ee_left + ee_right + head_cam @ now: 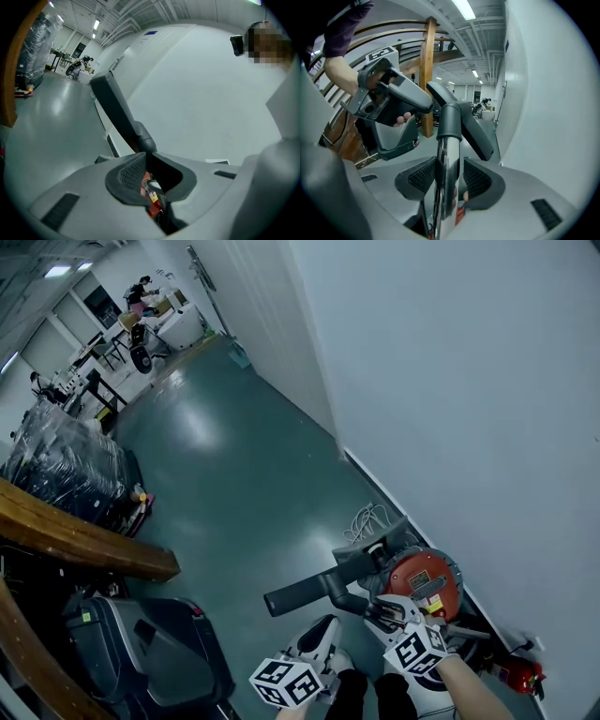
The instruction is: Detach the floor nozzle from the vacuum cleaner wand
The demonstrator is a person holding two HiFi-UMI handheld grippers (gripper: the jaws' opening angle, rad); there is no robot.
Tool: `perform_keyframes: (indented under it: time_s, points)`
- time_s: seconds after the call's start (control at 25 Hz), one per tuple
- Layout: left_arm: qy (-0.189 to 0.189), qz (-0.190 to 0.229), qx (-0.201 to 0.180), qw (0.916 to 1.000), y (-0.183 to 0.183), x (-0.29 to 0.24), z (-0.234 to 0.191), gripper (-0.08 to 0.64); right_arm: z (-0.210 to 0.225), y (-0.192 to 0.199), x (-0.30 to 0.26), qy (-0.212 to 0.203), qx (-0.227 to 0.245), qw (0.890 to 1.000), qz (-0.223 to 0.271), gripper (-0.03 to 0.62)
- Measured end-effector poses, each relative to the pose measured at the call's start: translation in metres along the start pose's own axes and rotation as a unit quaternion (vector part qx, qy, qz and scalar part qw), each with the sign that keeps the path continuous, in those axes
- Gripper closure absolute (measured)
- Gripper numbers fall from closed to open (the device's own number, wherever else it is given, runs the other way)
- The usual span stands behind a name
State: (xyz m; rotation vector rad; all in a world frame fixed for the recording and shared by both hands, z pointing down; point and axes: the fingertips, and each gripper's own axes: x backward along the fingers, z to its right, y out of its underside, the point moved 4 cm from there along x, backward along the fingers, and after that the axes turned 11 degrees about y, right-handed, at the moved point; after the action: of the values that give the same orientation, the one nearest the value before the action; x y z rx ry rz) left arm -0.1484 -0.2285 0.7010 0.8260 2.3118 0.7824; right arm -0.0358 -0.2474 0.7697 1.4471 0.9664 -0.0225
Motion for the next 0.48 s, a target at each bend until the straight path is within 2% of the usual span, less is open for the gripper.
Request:
perform_keyframes:
  time_s: [0.2, 0.48]
  points:
    - [0.020, 0.008, 0.026, 0.9994, 0.004, -0.008, -0.002, 0.453, -0.003, 0.001, -0.002, 0.006, -0.002, 1.000, 0.019, 0.428]
    - [0.036, 0.026, 0.085, 0.9954, 0.008, -0.029, -0.011, 0.335, -0.003, 0.001, -0.003, 0.004, -0.006, 1.000, 0.023, 0.430]
